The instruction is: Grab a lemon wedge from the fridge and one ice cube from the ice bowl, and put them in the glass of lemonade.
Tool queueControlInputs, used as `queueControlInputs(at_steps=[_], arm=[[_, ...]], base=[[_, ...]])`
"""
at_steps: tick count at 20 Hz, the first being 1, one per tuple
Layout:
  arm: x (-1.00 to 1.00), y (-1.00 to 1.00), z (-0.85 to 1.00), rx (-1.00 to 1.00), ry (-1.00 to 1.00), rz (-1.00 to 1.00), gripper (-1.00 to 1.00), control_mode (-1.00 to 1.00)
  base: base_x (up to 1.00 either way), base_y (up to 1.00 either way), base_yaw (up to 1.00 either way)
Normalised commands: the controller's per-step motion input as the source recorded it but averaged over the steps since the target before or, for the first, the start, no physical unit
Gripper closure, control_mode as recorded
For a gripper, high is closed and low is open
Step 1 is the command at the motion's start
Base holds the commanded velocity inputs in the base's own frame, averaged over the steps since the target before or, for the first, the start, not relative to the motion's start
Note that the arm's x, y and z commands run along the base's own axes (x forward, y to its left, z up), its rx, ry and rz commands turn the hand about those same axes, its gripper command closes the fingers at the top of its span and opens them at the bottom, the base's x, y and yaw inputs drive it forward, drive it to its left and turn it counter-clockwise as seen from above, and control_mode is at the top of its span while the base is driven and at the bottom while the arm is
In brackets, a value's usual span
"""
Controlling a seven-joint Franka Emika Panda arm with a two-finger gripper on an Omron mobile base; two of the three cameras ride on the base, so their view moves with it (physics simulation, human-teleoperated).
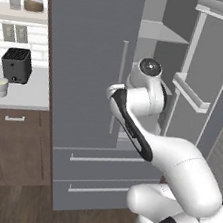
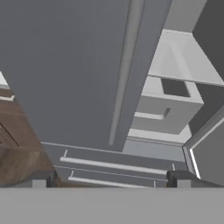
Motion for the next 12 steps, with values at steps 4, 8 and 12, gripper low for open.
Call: queueControlInputs(at_steps=[4, 8, 12], arm=[[0.24, -0.19, 0.0, 0.0, 0.01, 0.0, -1.0, -1.0], [0.1, -0.01, -0.11, 0.03, 0.0, 0.0, -1.0, -1.0], [0.49, 0.01, -0.28, 0.0, 0.0, 0.0, -1.0, -1.0]], base=[[0.0, 0.0, 0.0], [0.0, 0.0, 0.0], [0.0, 0.0, 0.0]])
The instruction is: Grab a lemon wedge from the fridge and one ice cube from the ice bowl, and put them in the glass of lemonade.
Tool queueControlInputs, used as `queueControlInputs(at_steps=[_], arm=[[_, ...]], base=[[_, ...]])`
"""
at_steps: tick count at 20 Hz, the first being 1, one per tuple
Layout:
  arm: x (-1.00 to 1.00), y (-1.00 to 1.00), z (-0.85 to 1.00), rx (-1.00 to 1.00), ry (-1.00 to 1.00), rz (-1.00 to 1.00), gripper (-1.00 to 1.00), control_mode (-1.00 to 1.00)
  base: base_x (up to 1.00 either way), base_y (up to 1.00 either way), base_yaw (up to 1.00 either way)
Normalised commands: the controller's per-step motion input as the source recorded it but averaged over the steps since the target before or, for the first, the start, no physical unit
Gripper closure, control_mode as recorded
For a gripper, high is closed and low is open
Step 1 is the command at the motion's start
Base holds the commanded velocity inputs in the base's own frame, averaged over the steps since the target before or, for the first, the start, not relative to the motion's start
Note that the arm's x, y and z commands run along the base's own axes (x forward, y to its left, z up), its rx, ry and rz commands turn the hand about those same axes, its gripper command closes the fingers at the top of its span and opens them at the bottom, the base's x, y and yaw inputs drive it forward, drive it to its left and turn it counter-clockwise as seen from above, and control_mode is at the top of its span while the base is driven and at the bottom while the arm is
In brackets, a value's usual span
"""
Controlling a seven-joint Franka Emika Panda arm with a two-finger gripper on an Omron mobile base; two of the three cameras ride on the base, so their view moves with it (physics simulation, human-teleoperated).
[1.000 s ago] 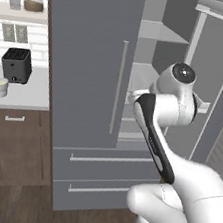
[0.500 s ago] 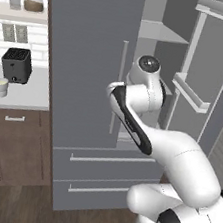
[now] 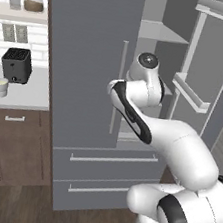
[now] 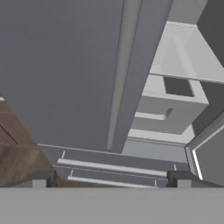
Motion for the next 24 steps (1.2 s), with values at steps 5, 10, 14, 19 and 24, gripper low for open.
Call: queueControlInputs(at_steps=[5, 10, 14, 19, 24], arm=[[0.39, -0.17, -0.1, 0.0, 0.0, 0.0, -1.0, -1.0], [0.52, 0.01, -0.1, 0.0, 0.0, 0.0, -1.0, -1.0], [0.48, 0.11, -0.08, 0.0, 0.0, -0.04, -1.0, -1.0], [0.33, 0.0, -0.14, 0.0, 0.0, -0.06, -1.0, -1.0], [0.22, -0.06, -0.25, 0.0, 0.0, -0.02, -1.0, -1.0]], base=[[0.0, 0.0, 0.0], [0.0, 0.0, 0.0], [0.0, 0.0, 0.0], [0.0, 0.0, 0.0], [0.0, 0.0, 0.0]])
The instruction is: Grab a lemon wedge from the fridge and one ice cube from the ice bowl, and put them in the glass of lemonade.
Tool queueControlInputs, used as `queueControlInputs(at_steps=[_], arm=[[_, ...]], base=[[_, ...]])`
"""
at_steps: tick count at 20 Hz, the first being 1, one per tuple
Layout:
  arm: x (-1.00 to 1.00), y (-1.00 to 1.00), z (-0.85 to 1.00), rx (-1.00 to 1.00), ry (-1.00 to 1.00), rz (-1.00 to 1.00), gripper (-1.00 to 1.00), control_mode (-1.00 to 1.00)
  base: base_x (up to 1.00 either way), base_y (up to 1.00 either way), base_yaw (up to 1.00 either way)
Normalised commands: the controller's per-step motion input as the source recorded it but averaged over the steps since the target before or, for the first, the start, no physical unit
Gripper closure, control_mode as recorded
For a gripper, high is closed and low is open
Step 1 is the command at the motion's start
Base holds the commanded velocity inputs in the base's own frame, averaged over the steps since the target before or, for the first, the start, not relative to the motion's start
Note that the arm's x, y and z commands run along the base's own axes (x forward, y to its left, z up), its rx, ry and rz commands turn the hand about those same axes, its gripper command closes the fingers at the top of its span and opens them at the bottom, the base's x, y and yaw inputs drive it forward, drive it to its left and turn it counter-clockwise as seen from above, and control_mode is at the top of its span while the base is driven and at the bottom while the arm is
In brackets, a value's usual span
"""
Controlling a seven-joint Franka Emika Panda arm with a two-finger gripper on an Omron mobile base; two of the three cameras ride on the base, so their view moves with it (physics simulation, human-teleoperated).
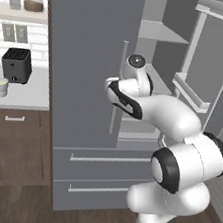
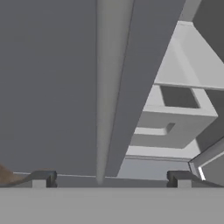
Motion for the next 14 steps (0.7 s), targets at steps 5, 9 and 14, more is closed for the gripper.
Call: queueControlInputs(at_steps=[5, 9, 14], arm=[[0.27, 0.24, -0.13, 0.0, 0.0, 0.0, -1.0, -1.0], [0.3, 0.02, -0.12, 0.0, 0.0, 0.0, -1.0, -1.0], [0.21, -0.12, -0.12, 0.0, 0.0, 0.0, -1.0, -1.0]], base=[[0.0, 0.0, 0.0], [0.0, 0.0, 0.0], [0.0, 0.0, 0.0]])
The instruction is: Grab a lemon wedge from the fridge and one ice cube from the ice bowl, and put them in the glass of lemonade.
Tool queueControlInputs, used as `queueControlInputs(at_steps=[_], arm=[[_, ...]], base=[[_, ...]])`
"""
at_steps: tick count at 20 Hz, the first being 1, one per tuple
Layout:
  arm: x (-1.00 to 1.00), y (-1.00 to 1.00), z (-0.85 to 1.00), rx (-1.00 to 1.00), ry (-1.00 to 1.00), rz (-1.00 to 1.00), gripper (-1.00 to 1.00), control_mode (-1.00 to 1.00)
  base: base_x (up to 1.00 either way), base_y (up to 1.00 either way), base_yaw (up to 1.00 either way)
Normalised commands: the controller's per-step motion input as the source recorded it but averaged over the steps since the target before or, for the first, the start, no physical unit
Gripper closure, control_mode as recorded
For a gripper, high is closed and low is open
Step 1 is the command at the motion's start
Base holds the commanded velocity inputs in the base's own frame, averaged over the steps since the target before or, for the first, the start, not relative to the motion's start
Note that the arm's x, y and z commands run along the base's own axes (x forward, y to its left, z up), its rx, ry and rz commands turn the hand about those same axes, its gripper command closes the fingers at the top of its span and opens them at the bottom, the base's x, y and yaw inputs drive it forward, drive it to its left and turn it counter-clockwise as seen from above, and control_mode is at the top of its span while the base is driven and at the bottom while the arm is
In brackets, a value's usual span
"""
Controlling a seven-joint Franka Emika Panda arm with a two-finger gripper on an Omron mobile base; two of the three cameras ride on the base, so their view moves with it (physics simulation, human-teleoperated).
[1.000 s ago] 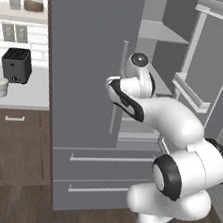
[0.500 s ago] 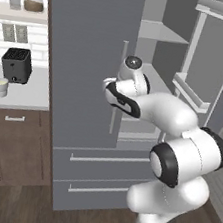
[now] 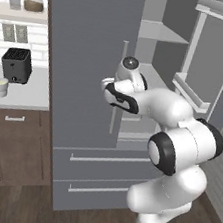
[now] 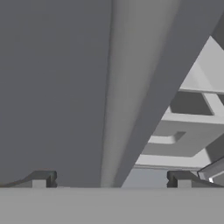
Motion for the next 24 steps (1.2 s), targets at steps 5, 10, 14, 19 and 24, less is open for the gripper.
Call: queueControlInputs(at_steps=[5, 10, 14, 19, 24], arm=[[0.21, -0.23, -0.21, 0.0, 0.0, 0.0, -1.0, -1.0], [0.35, -0.02, -0.09, 0.0, 0.0, 0.0, -1.0, -1.0], [0.01, 0.2, 0.0, 0.0, 0.0, 0.0, -1.0, -1.0], [0.02, 0.25, -0.02, 0.0, 0.0, 0.0, -1.0, -1.0], [0.29, -0.06, -0.26, 0.0, 0.0, 0.0, -1.0, -1.0]], base=[[0.0, 0.0, 0.0], [0.0, 0.0, 0.0], [0.0, 0.0, 0.0], [0.0, 0.0, 0.0], [0.0, 0.0, 0.0]])
